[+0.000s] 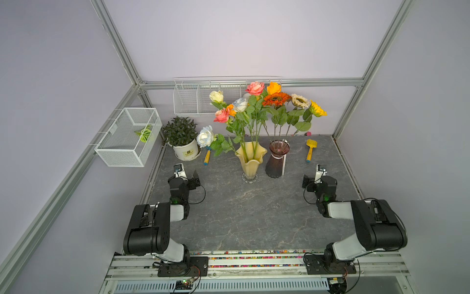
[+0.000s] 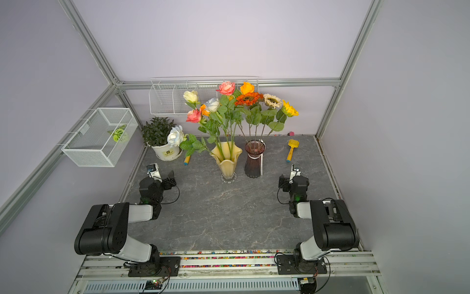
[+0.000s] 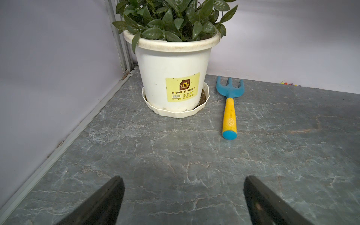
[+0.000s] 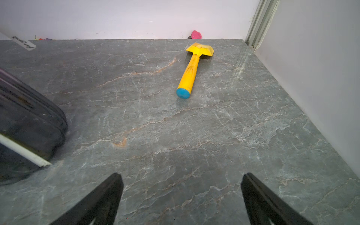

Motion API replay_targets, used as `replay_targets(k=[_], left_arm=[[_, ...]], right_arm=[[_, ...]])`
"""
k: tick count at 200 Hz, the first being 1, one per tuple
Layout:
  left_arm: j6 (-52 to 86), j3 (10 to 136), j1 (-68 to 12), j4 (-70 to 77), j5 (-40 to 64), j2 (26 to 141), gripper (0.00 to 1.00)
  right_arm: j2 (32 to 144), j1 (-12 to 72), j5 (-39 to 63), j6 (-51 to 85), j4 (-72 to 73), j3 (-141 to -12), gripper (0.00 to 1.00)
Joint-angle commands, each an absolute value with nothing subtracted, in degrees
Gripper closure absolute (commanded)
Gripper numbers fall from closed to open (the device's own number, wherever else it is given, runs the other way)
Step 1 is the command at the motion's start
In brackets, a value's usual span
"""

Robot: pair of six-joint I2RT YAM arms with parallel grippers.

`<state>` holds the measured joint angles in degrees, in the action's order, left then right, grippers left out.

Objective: Arrange the flowers in different vases according to their variety
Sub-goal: Reset both arms

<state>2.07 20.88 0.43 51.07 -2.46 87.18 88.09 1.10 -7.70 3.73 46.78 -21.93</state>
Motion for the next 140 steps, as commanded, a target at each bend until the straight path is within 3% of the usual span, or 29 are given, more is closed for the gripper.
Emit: replay_targets(k=[1,140], left_arm=[[2.2,21.5,0.5,50.4,-1.5,86.6,0.0],[2.2,21.5,0.5,50.4,-1.5,86.6,0.0]], right_arm=[[87.0,1.4,-8.5,3.3,46.9,-22.6,0.01],[87.1,1.5,-8.5,3.3,46.7,-22.7,0.01]])
